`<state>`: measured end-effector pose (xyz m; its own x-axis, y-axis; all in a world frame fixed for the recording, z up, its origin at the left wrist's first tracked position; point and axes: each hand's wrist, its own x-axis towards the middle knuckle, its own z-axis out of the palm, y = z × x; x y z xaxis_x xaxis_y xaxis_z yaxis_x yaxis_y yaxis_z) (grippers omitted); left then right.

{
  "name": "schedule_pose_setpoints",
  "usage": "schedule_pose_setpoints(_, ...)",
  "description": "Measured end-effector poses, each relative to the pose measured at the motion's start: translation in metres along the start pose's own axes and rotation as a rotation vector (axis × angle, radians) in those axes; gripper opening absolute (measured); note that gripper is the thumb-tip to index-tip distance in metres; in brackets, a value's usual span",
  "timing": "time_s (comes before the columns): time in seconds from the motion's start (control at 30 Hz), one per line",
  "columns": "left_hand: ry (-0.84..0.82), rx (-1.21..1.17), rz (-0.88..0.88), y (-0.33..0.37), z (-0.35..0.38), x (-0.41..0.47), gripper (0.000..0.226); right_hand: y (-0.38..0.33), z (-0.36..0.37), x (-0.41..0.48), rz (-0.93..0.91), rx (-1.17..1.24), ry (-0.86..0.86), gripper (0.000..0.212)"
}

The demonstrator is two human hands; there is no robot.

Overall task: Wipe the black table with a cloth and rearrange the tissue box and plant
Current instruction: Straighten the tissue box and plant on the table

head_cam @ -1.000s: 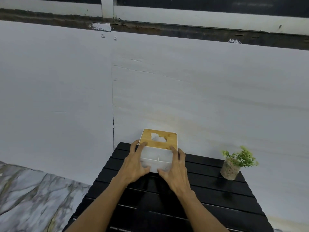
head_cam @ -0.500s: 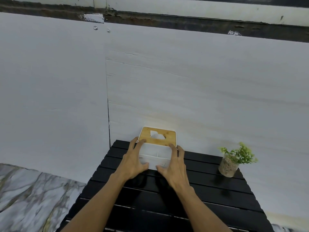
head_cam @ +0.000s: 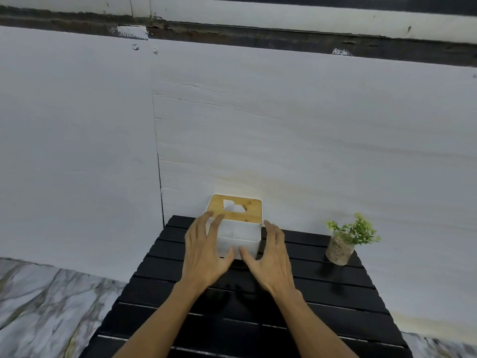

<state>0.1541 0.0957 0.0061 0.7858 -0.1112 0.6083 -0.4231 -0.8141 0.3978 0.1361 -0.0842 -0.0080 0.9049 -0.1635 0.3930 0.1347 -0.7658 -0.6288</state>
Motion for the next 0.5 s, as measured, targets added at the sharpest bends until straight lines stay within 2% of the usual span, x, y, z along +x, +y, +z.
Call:
schedule_pose_setpoints(0.07, 0.051, -0.016, 0.004, 0.017, 0.002, -0.012, 0.057, 0.007, -0.014, -0.008, -0.002, -0.011, 0.039, 0.083)
schedule_pose_setpoints(0.2, -0.089, -0.045, 0.056, 0.050, 0.019, -0.034, 0.034, 0.030, -0.044, -0.024, 0.055, -0.013, 0.112, 0.067)
schedule_pose_setpoints(0.4, -0.322, -0.066, 0.072, 0.092, 0.054, -0.054, 0.038, 0.074, -0.091, -0.041, 0.222, -0.052, 0.158, 0.045)
schedule_pose_setpoints(0.5, -0.346, -0.045, 0.019, 0.102, 0.067, -0.057, 0.038, 0.092, -0.109, -0.041, 0.303, -0.082, 0.160, 0.039)
